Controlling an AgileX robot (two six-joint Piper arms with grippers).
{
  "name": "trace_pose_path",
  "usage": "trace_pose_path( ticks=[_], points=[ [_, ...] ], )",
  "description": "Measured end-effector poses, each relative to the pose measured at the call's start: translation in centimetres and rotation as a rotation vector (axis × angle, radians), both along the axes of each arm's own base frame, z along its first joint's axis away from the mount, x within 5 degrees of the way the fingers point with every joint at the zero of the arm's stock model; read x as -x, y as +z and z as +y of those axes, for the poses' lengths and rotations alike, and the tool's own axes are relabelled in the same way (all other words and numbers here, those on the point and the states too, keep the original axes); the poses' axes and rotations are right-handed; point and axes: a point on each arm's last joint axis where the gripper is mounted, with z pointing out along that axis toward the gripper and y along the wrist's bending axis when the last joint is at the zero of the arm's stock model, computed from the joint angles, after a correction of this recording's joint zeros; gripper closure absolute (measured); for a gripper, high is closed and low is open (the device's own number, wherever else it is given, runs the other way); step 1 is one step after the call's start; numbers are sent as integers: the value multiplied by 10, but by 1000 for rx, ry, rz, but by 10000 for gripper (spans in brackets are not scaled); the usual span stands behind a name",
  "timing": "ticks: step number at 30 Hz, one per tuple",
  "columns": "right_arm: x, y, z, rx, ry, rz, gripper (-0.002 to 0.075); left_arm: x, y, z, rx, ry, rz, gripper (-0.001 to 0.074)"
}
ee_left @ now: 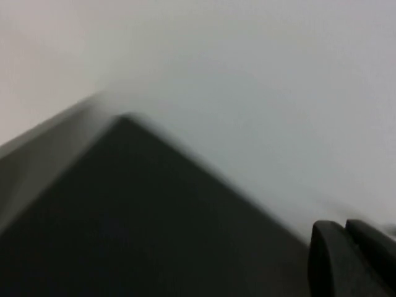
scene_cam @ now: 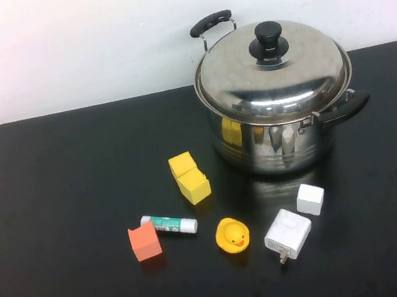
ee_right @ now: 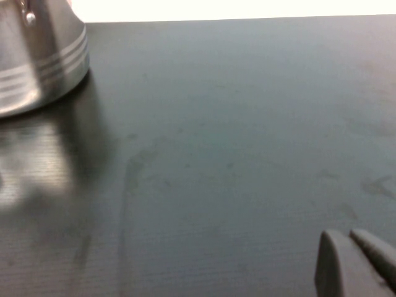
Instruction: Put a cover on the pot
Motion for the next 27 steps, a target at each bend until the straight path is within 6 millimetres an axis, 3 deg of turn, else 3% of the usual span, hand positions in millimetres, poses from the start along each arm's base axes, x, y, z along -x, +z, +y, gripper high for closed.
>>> trace_pose_path(
  ticks=[4,7,11,15,19,27],
  points=[
    [0,0,0,0,0,0,728,28,-32,25,227,379,305,736],
    [0,0,0,0,0,0,728,44,-52,30,283,519,406,736],
    [0,0,0,0,0,0,728,41,-66,24,179,428,274,736],
    [0,0,0,0,0,0,728,25,-74,9,-8,208,9,736],
    [0,0,0,0,0,0,728,23,-83,-1,-144,105,-235,736],
    [0,0,0,0,0,0,728,21,-101,0,-69,113,-145,736]
  ],
)
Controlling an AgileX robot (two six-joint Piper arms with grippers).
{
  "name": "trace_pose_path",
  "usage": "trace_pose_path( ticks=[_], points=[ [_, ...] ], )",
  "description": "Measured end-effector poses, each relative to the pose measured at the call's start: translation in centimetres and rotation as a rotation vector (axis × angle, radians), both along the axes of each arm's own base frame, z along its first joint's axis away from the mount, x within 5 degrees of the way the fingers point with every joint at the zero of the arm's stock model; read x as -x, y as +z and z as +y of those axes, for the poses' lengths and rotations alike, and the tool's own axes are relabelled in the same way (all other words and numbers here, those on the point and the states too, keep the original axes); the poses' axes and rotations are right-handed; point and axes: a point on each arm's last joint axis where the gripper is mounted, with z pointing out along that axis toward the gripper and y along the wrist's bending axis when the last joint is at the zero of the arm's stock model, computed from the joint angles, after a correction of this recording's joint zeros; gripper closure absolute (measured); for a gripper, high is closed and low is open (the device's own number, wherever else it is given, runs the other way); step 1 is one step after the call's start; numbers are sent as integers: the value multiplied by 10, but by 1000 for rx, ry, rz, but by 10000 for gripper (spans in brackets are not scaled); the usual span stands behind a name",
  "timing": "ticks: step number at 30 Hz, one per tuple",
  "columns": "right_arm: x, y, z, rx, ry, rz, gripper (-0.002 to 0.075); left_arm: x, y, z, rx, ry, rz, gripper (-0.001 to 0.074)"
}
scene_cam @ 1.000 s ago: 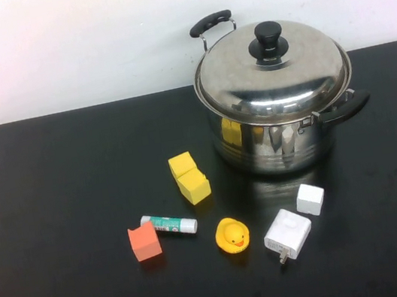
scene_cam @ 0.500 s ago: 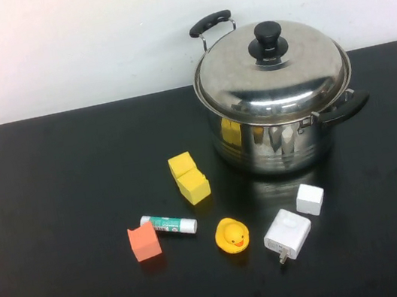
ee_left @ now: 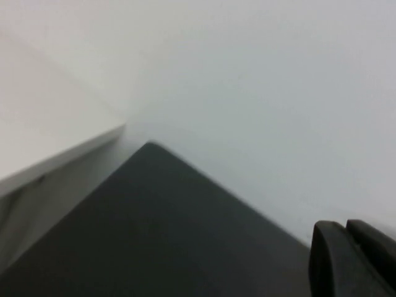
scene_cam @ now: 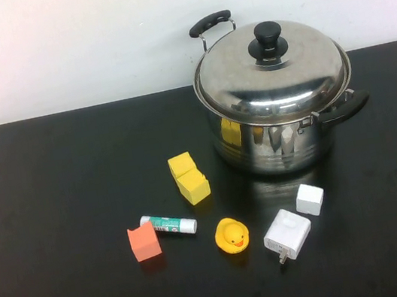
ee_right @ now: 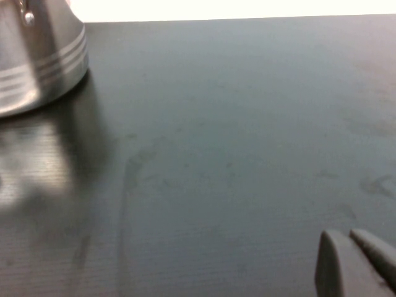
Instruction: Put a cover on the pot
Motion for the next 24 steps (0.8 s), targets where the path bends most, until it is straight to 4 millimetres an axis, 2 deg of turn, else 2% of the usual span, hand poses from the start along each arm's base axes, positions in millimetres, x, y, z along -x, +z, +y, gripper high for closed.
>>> trace_pose_path(
  ticks=[6,12,16,24],
  points=[
    [0,0,0,0,0,0,728,0,-13,0,16,5,147,736],
    [0,0,0,0,0,0,728,2,-28,-3,-51,-78,316,736],
    [0,0,0,0,0,2,728,3,-28,-4,-161,-117,339,736],
    [0,0,0,0,0,2,728,3,-28,-5,-188,-140,337,736]
  ],
)
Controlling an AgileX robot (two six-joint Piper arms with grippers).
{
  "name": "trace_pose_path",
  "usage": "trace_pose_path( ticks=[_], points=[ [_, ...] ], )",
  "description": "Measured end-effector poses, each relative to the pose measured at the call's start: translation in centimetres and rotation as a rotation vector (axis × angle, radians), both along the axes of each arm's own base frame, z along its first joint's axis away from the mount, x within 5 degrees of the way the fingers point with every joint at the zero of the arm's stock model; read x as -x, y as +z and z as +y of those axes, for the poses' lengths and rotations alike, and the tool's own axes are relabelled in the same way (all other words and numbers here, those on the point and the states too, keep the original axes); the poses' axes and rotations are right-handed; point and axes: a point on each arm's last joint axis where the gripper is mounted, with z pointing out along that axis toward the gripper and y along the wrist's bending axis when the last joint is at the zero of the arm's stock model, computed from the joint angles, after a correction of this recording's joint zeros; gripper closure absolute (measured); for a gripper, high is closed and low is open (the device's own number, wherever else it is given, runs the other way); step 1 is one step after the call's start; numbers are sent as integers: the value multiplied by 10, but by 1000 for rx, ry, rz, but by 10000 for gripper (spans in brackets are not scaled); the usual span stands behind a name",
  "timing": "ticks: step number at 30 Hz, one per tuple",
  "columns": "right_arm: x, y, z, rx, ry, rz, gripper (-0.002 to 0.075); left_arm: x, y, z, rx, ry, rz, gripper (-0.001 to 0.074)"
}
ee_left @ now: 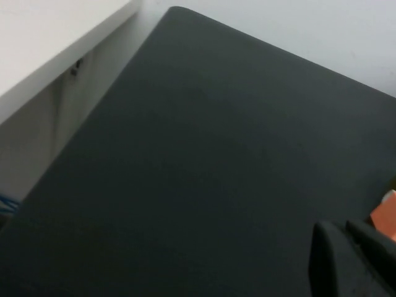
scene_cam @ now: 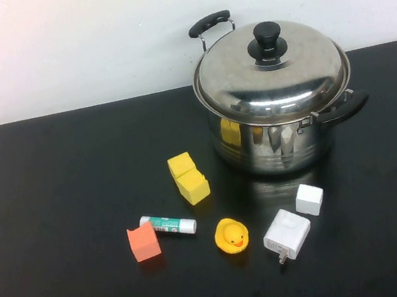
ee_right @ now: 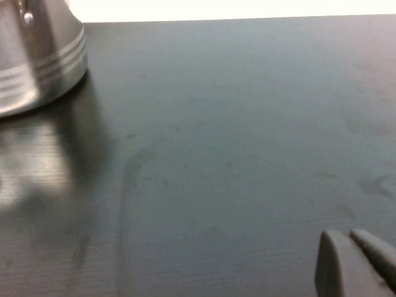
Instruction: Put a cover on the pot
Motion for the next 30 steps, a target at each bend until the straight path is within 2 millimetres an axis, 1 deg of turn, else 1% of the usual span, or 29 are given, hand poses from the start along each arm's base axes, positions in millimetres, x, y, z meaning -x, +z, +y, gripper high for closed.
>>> trace_pose_path(
  ticks=[9,13,24,30],
  points=[
    [0,0,0,0,0,0,728,0,0,-1,-36,-34,6,736],
    [0,0,0,0,0,0,728,0,-1,-4,-88,-67,11,736],
    [0,0,0,0,0,0,728,0,0,-6,-77,-93,8,736],
    [0,0,0,0,0,0,728,0,0,-6,-126,-106,10,736]
  ],
)
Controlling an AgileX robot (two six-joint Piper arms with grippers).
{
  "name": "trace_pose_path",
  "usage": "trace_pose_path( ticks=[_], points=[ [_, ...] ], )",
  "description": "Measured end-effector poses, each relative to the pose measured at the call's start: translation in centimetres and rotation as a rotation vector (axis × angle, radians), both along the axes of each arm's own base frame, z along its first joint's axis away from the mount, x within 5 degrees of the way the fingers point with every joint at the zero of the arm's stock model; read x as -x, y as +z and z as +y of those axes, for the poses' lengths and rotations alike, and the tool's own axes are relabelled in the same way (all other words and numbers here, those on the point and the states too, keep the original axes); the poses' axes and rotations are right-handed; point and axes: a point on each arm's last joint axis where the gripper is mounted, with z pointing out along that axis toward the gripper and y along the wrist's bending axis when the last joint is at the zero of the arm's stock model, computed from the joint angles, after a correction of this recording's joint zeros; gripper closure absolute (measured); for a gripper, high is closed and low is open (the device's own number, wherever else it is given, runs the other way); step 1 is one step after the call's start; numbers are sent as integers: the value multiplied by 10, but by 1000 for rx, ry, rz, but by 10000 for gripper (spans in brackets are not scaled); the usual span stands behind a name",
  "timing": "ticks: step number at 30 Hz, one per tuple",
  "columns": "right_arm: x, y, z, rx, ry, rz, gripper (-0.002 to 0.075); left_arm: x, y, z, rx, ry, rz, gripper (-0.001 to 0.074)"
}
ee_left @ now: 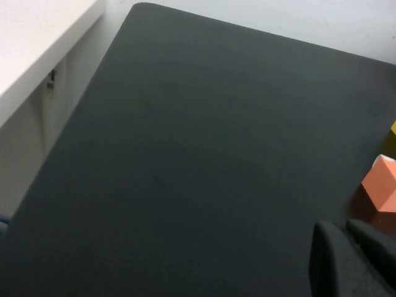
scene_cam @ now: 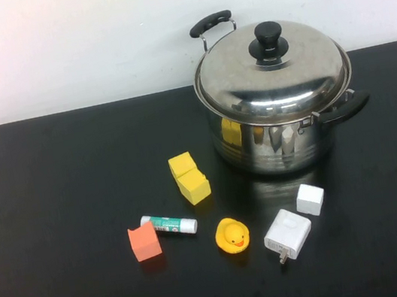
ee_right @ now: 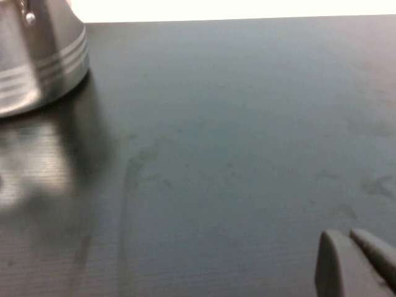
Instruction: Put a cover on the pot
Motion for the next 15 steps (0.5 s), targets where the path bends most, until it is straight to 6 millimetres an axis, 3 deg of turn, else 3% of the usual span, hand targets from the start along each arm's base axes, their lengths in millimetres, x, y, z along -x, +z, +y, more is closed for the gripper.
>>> trace_pose_path(
  ticks=[15],
  points=[
    [0,0,0,0,0,0,728,0,0,-3,-59,-81,-2,736]
  ],
)
